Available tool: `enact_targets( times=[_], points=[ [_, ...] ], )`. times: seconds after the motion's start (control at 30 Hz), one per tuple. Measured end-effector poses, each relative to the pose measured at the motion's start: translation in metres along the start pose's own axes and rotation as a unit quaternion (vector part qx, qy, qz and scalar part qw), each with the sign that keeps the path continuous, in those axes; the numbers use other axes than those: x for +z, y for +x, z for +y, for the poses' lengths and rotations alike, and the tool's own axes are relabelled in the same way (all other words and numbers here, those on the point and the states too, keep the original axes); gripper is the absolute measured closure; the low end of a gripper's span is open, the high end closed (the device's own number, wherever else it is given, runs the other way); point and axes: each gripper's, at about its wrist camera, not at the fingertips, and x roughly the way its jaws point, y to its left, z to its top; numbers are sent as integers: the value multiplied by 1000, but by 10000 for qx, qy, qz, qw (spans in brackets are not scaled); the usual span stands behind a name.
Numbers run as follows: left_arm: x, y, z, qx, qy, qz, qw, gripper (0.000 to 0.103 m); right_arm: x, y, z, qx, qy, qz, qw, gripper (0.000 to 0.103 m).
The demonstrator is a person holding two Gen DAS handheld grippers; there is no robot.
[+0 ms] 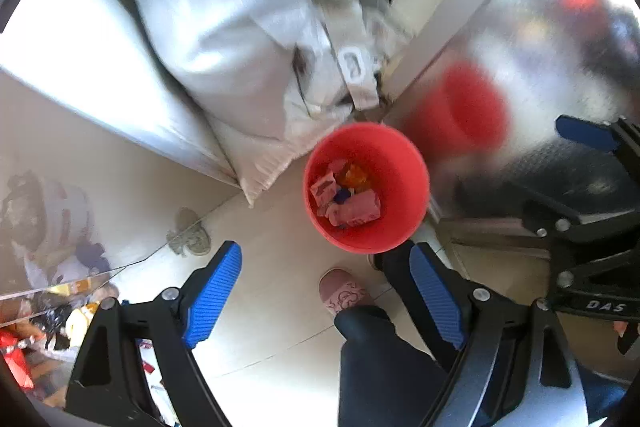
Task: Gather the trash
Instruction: 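Raise both tools back over the counter toward the cloth and packet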
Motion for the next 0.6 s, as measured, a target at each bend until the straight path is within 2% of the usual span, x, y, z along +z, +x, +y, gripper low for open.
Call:
enact_targets(
  times=[0.23,0.33,0.6],
  points=[
    [11,-133,-15,189,-182,-715,9971,18,25,-120,-6,-175,-78,-502,9986,4],
    [21,-180,-18,293,-285,-1021,9939,18,35,-171,-12,-250,-1,-961,9951,1],
    [62,-265,-33,368,-83,-1569,9869,18,62,-245,-30,-392,255,-1448,9884,1]
  ],
)
